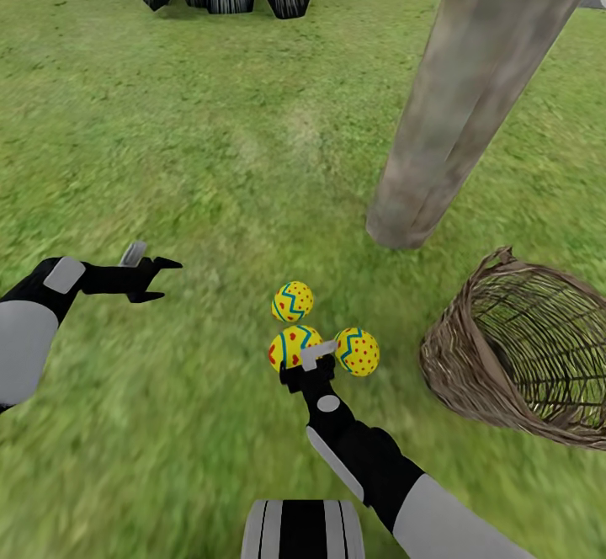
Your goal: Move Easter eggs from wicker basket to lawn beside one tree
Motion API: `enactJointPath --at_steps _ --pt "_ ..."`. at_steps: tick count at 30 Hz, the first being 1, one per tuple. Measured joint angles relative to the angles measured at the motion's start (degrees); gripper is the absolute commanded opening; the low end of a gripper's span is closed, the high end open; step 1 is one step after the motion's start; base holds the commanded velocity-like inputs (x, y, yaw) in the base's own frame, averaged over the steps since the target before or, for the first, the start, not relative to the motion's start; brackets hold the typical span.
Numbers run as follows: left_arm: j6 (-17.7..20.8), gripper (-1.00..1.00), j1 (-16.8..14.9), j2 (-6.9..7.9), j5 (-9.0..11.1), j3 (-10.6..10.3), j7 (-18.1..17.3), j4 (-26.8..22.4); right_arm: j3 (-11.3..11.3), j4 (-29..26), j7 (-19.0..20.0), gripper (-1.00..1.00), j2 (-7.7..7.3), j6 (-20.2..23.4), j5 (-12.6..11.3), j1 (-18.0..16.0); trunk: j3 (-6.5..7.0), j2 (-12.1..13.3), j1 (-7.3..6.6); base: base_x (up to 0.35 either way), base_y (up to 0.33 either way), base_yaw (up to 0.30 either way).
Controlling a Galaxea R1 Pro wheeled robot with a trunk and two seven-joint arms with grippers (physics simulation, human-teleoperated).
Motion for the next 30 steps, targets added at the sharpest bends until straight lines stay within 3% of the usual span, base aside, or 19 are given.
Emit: enactJointPath --at_steps 11,13,16,19,22,26,30 --pt "0.01 1.0 0.0 1.38 -0.12 -0.07 0.05 0.34 0.0 -0.3 -0.09 1.0 -0.09 -0.05 0.02 0.0 2.43 0.14 -0.29 -0.001 0.0 0.0" --pt "-0.05 1.0 -0.01 1.54 -0.49 -0.21 0.26 2.49 0.02 -0.88 -0.44 1.0 -0.04 0.07 -0.05 0.0 2.87 0.17 -0.32 -0.191 0.0 0.0" --pt "-0.07 1.0 0.05 1.4 -2.86 -0.42 0.21 3.14 0.08 -1.08 -0.55 1.0 0.02 0.48 -0.14 0.0 3.54 0.21 -0.38 -0.308 0.0 0.0" --pt "-0.33 1.0 0.08 1.33 -5.77 -0.16 -0.15 7.24 0.0 -1.12 -0.6 1.0 -0.1 0.77 -0.49 0.0 4.2 0.25 -0.46 -0.338 0.0 0.0" --pt "-0.67 1.0 0.08 1.29 -6.26 -0.21 -0.21 10.19 0.06 -1.13 -0.48 1.0 -0.07 0.83 -0.61 0.0 4.87 0.29 -0.53 -0.342 0.0 0.0" --pt "-7.65 1.0 1.25 -0.22 -6.62 -0.39 -0.35 14.04 0.09 -1.13 -0.37 1.0 -0.02 0.86 -0.64 0.0 5.75 0.35 -0.63 -0.343 0.0 0.0" --pt "-9.17 1.0 3.16 -1.33 -6.48 -0.29 -0.46 14.33 0.1 -1.19 -0.3 1.0 -0.13 0.66 -0.6 0.0 6.64 0.4 -0.74 -0.343 0.0 0.0"
